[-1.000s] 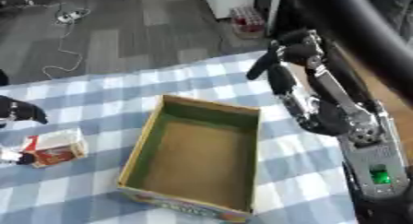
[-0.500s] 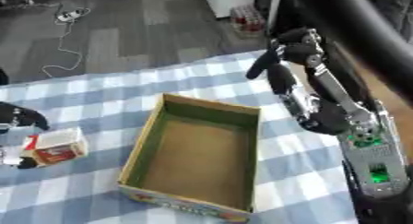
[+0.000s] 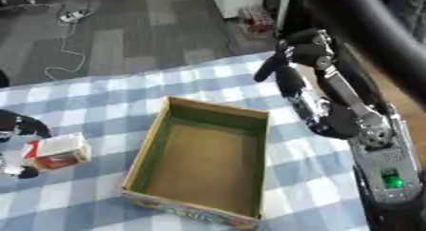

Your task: Pick up objects on the table and place them in the box.

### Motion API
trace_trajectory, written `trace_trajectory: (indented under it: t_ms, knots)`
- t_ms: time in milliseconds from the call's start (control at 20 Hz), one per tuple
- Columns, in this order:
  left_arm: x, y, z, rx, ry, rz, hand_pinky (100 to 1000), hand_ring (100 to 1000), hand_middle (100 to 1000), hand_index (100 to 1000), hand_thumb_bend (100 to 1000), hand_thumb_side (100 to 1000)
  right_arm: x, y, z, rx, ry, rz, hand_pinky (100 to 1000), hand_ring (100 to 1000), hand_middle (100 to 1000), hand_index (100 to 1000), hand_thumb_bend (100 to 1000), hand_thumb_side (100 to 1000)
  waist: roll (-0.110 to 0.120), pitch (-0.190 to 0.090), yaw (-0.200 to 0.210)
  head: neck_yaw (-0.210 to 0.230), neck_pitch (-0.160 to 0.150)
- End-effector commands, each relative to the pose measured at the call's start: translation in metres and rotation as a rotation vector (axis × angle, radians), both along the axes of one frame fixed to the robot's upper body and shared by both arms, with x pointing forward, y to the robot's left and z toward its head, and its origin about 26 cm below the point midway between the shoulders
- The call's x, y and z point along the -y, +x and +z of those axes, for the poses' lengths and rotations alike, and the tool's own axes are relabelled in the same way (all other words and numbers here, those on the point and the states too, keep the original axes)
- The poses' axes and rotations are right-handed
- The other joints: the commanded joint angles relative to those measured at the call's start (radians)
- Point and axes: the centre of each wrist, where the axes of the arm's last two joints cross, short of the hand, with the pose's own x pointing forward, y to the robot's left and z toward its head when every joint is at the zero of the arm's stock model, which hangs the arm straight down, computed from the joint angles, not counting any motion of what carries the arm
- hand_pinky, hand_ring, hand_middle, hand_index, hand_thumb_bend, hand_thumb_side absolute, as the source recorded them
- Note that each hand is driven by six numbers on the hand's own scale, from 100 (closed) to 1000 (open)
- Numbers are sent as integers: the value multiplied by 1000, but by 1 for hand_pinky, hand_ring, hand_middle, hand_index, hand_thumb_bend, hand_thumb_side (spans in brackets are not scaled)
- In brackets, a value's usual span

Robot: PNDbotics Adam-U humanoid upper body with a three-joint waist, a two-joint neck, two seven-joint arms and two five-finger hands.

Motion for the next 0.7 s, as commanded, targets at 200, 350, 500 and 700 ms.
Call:
trace_trajectory:
  t_ms: [200, 350, 500, 700]
  knots:
    - [-5, -1, 7, 0, 42, 2, 799, 819, 882, 933, 500, 1000, 0, -2, 7, 26, 5, 7, 326, 292, 295, 568, 100, 1000, 1, -9, 0, 5, -10]
    - [-7, -1, 3, -14, 59, 2, 800, 820, 883, 934, 519, 998, 0, -2, 6, 26, 4, 6, 326, 292, 295, 569, 100, 1000, 1, -9, 1, 5, -10]
    - [-9, -2, 1, -19, 69, 6, 795, 818, 882, 933, 473, 972, 0, -2, 6, 25, 5, 6, 326, 292, 295, 569, 100, 1000, 0, -9, 2, 6, -11]
    - [-11, -3, 0, -16, 79, 13, 794, 820, 884, 934, 441, 902, 0, -2, 6, 25, 5, 6, 326, 292, 295, 570, 100, 1000, 0, -8, 2, 6, -10]
